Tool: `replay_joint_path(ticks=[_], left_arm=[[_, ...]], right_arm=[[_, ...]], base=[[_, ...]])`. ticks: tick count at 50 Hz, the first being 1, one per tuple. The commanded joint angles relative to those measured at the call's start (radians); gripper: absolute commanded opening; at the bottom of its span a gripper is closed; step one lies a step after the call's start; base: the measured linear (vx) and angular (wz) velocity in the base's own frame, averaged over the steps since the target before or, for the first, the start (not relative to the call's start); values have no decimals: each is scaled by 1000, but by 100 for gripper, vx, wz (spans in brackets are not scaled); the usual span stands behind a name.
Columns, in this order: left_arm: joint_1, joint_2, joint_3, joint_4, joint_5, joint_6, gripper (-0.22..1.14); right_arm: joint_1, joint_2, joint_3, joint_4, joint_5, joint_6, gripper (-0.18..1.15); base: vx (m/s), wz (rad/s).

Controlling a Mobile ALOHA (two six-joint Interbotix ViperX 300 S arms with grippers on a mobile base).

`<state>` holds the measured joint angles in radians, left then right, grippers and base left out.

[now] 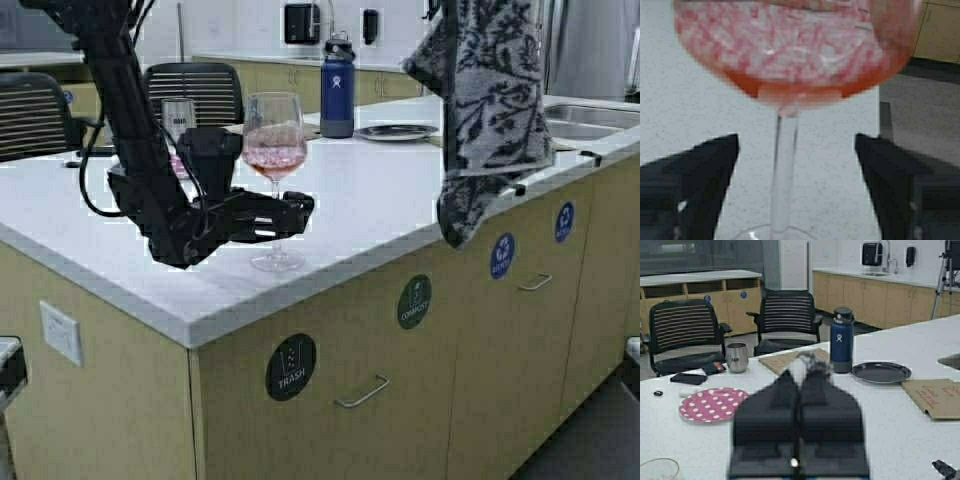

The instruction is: Get the cloth and wipe up the spill under the wine glass

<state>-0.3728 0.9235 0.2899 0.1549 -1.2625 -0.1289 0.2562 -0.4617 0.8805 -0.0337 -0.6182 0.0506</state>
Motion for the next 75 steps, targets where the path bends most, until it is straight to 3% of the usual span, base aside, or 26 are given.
replay_joint_path(ticks=[1, 12, 26, 31, 40, 57, 75], left_arm=[[0, -20, -15, -25, 11, 8, 100], [-12, 2, -67, -25, 14, 5, 93], [-28, 0, -83, -25, 17, 3, 32], [-32, -14, -77, -25, 17, -3, 19], [-37, -103, 11, -23, 14, -9, 18], [-37, -460, 314, -23, 18, -31, 17], [-37, -825, 492, -14, 196, -95, 17]], right_arm=[[2, -14, -5, -3, -17, 0, 6], [14, -18, 0, -3, -17, -2, 6], [28, -21, 0, -3, -17, -3, 6], [26, -9, -3, -2, -17, -3, 6], [0, 103, -120, 3, -18, -3, 6], [-3, 420, -494, 0, 3, 5, 6], [64, 652, -595, -3, -2, 9, 6]], base=[[2, -2], [1, 0], [0, 5], [1, 3], [2, -1], [2, 0], [2, 1]])
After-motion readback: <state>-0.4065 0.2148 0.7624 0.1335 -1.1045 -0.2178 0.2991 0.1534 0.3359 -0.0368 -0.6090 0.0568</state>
